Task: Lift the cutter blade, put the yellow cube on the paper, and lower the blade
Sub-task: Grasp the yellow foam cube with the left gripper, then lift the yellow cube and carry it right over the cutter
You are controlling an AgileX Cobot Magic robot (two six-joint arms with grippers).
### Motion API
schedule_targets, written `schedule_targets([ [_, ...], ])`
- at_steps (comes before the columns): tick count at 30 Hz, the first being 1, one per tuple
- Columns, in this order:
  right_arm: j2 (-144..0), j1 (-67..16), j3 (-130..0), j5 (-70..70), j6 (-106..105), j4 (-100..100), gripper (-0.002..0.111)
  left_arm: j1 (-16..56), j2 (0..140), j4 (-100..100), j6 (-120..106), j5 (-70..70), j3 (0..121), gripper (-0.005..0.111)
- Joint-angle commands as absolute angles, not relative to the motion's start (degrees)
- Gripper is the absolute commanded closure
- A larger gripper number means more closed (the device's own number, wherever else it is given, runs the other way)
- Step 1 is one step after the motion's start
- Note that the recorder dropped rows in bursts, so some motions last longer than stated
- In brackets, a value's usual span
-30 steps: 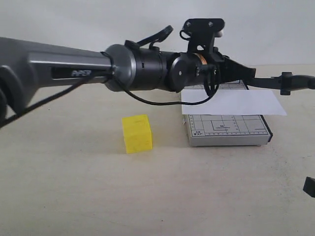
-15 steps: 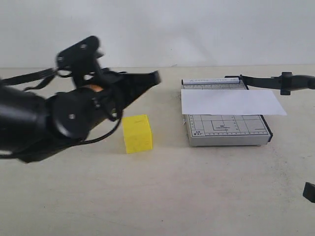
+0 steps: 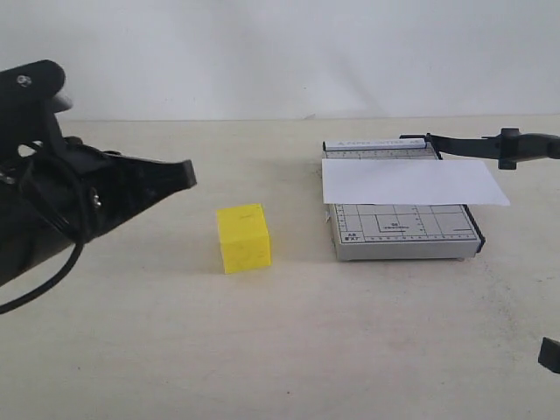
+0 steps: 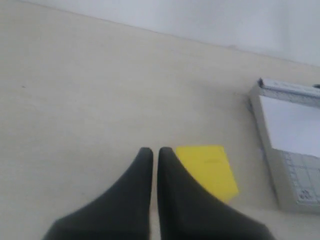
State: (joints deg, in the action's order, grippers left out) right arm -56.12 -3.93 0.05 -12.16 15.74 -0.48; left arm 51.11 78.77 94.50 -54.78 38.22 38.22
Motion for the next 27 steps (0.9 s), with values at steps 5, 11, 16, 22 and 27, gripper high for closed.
schedule_targets([
  [5, -56.1, -3.9, 0.0, -11.2, 16.1, -0.5, 0.109, 51.5, 84.5, 87.5, -50.3, 27.2, 38.1, 0.098],
  [11, -56.1, -3.9, 0.0, -11.2, 16.2, -0.5, 0.109, 51.5, 89.1, 67.0, -43.4, 23.5, 38.1, 0.05],
  [16, -56.1, -3.9, 0.0, -11.0, 16.3, -0.5, 0.109, 51.5, 91.8, 62.0, -29.9, 24.6, 38.6, -0.003],
  [22, -56.1, -3.9, 0.0, -11.0, 16.5, -0.5, 0.109, 51.5, 94.4, 68.5, -27.9, 26.1, 42.0, -0.001],
  [27, -56.1, -3.9, 0.0, -11.0, 17.6, -0.5, 0.109, 51.5, 100.2, 74.6, -36.0, 33.5, 47.7, -0.001],
])
